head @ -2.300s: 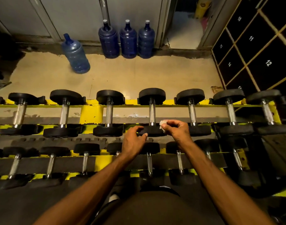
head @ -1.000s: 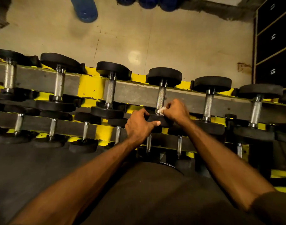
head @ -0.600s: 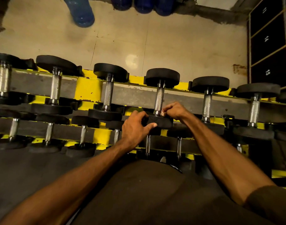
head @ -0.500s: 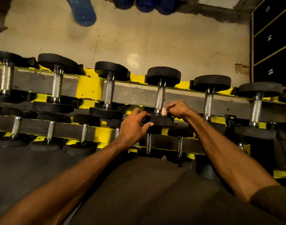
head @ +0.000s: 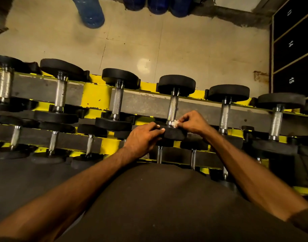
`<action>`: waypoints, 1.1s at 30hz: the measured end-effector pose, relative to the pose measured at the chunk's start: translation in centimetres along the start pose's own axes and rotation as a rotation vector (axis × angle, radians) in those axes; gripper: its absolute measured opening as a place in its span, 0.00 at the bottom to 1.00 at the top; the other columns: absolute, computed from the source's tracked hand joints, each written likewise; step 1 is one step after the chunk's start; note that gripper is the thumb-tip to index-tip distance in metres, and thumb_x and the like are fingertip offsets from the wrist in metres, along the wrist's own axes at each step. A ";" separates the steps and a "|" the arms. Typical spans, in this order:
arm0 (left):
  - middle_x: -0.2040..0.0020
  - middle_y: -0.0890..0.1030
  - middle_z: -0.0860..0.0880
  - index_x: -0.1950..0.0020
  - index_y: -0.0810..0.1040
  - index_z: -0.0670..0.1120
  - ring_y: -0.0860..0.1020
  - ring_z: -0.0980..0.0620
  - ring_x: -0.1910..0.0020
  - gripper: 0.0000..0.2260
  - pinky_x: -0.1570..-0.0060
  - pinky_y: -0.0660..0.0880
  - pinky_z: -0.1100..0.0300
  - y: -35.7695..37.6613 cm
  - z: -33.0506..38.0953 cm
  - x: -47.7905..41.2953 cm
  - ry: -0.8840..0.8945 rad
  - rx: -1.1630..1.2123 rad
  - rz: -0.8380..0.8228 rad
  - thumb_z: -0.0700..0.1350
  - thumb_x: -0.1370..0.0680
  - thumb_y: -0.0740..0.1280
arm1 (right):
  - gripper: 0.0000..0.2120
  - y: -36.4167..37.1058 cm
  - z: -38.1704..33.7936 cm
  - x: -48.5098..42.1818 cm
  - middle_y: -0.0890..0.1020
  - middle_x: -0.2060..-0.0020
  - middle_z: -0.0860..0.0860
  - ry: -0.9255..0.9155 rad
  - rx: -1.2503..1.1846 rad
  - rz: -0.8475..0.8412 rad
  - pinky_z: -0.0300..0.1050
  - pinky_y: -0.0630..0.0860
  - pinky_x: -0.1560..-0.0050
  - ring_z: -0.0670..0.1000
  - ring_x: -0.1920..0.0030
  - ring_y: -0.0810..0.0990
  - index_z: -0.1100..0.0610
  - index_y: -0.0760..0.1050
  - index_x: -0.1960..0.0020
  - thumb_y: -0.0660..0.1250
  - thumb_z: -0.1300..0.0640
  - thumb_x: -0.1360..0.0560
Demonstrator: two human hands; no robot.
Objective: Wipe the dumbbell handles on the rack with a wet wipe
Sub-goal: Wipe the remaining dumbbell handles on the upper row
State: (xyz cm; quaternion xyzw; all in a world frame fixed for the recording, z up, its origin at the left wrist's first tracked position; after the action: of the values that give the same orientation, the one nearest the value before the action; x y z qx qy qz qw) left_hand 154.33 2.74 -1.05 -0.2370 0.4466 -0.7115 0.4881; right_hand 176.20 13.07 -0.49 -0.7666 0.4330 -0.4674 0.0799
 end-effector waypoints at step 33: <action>0.51 0.78 0.44 0.44 0.81 0.45 0.77 0.46 0.56 0.20 0.65 0.78 0.51 0.7 -2.1 -1.1 0.120 -0.047 0.018 0.44 0.33 0.80 | 0.08 -0.4 -2.6 -1.6 0.81 0.53 0.50 -0.479 0.286 0.253 0.44 0.78 0.52 0.47 0.53 0.77 0.56 0.84 0.47 0.73 0.58 0.26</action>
State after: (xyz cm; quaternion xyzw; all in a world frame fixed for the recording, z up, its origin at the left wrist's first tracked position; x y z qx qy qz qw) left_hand 153.50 4.45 -2.53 -0.2012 0.4938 -0.7094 0.4609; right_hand 174.12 15.24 0.18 -0.7760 0.4237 -0.3158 0.3442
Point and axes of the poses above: each hand's wrist, its own x-axis away from the middle knuckle, its own y-axis out of the palm, z = x × y, the point moved 1 cm from there along -x, towards the middle knuckle
